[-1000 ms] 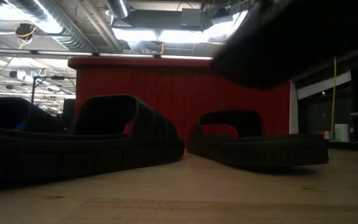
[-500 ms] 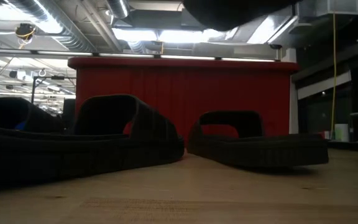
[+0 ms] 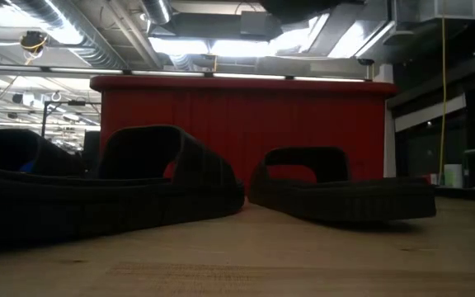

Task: Pick and place slides into bin
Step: Put the black slide into the bin

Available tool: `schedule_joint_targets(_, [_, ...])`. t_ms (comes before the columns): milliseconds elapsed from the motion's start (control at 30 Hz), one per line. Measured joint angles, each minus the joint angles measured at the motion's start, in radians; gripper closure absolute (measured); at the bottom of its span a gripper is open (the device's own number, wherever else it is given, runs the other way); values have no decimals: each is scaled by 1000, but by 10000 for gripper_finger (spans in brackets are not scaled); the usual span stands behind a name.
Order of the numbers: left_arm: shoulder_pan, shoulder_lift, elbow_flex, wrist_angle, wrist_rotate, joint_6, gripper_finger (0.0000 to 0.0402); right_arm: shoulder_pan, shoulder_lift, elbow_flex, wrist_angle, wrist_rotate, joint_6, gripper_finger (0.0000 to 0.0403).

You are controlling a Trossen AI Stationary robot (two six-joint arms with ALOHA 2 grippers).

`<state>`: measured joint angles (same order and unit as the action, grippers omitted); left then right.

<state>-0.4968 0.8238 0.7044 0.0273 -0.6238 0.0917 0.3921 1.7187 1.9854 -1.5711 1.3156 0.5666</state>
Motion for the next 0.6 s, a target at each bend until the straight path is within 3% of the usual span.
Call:
schedule_joint_targets(300, [0, 0, 0, 0, -51, 0, 261, -170, 1, -11, 0, 56, -38, 397])
schedule_joint_targets(600, [1, 0, 0, 0, -97, 0, 261, -388, 1, -8, 32, 0, -261, 397])
